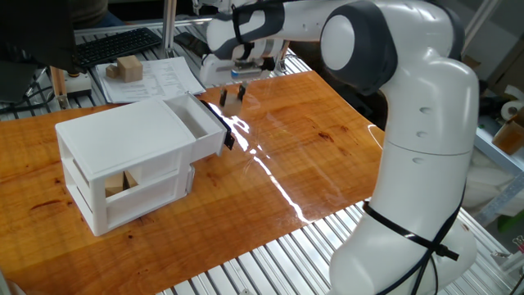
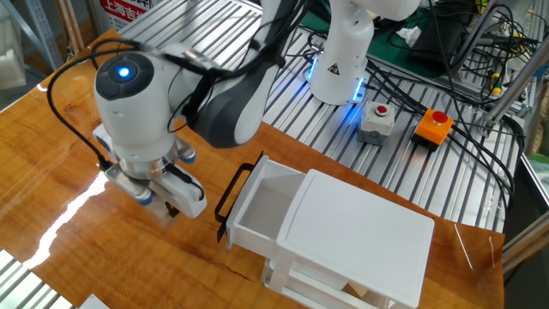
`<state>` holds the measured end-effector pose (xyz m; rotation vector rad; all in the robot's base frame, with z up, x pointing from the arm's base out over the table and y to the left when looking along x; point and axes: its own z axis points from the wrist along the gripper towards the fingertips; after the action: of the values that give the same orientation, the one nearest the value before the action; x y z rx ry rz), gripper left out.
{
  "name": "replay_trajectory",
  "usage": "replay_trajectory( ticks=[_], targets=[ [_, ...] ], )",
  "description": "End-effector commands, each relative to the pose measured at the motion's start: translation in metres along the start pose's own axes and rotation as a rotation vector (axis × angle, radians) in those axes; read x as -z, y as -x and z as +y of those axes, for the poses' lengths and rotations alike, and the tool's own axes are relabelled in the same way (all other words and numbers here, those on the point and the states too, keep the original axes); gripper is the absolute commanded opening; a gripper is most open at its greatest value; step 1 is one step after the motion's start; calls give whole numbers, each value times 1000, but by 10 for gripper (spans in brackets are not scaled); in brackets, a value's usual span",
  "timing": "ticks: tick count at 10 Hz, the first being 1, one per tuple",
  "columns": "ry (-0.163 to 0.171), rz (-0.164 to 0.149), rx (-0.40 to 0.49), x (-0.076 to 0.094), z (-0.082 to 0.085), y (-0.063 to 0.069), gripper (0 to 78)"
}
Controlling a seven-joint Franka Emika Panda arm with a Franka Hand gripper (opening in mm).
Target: Put things in the drawer
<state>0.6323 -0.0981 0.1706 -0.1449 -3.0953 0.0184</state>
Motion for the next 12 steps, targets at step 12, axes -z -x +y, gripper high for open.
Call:
replay_trajectory(
  ticks=[12],
  targets=[
    [-28,79,-125,77,29,-42,13]
  ],
)
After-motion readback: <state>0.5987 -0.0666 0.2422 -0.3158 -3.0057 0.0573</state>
